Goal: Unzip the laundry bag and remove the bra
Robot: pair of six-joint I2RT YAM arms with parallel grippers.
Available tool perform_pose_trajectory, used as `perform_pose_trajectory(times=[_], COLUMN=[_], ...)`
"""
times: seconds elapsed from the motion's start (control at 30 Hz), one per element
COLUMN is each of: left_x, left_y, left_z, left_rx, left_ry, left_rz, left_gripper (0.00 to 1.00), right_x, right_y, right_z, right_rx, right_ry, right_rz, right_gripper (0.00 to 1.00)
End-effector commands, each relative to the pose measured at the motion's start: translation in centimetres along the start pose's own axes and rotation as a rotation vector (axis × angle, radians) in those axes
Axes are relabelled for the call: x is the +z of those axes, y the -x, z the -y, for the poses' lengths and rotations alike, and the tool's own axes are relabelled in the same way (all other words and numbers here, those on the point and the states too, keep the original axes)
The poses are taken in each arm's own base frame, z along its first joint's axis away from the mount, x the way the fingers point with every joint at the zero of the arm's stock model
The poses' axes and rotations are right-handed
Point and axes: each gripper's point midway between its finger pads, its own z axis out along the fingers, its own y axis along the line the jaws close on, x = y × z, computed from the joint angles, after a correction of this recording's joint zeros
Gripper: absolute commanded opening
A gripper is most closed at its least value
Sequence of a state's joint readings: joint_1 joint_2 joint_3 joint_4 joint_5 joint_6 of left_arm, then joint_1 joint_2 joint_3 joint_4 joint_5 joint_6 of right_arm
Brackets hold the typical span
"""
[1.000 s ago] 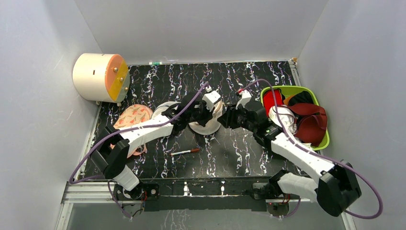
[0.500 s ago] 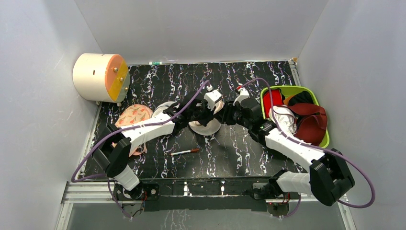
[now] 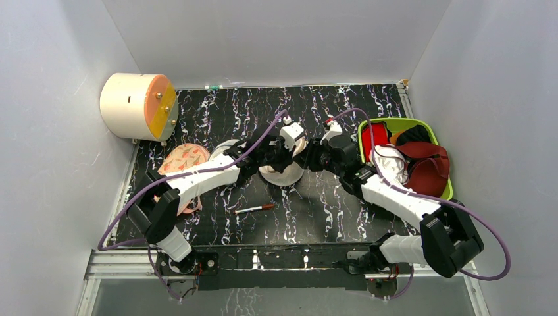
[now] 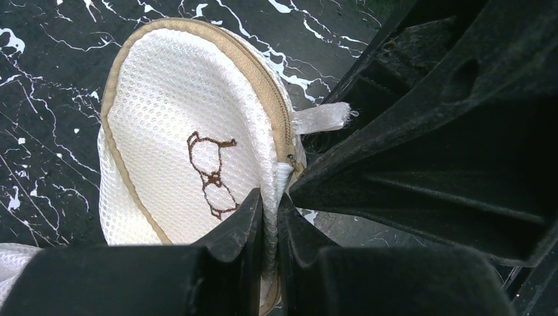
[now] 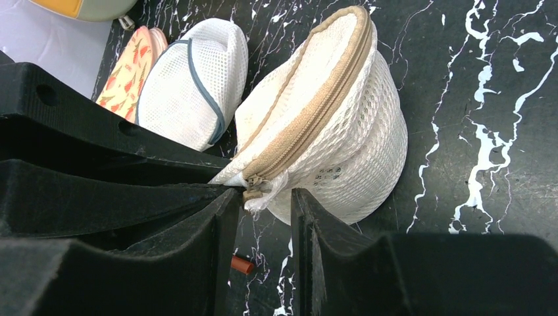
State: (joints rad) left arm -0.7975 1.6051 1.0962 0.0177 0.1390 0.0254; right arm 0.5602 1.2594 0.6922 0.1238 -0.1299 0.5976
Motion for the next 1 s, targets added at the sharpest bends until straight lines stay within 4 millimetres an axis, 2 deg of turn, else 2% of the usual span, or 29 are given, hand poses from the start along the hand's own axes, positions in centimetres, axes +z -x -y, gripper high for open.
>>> perform_pose_trajectory(times=[0.0,0.1,0.17,0.23,0.33,0.57,0.67,0.77,0.97], left_x=[-0.3,-0.3,-0.3,-0.3,-0.7,-1.0,-1.0,-1.1,-1.2], left_y=[1.6,1.6,1.6,1.6,1.8,1.8,1.9,1.9,2.0], left_z=[1.4,1.5,1.5,1.4,1.0,0.2,0.5,0.5,0.7], left_rx=[-0.008,-0.004,0.002,0.006,0.024,0.064,0.073,0.076,0.076], left_ry=[-0.060,-0.066,-0.064,-0.059,-0.036,-0.004,-0.017,-0.021,-0.029], left_rz=[0.029,0.032,0.030,0.029,0.039,0.037,0.041,0.043,0.047], left_gripper=[0.00,0.00,0.00,0.00,0.00,0.00,0.00,0.00,0.00], right_x=[0.4,0.4,0.3,0.1,-0.8,-2.4,-2.7,-3.1,-3.4], right_y=[2.4,2.2,2.3,2.3,2.7,4.0,4.4,4.7,4.8], right_z=[-1.6,-2.0,-1.8,-1.4,0.3,3.7,4.8,5.2,3.8], right_rx=[0.011,0.027,0.032,0.024,-0.015,-0.178,-0.214,-0.236,-0.307], right_ry=[0.061,0.085,0.075,0.056,-0.042,-0.241,-0.299,-0.327,-0.246], right_rz=[0.093,0.093,0.103,0.107,0.130,0.142,0.136,0.134,0.118], right_gripper=[0.33,0.31,0.20,0.14,0.09,0.07,0.08,0.17,0.32])
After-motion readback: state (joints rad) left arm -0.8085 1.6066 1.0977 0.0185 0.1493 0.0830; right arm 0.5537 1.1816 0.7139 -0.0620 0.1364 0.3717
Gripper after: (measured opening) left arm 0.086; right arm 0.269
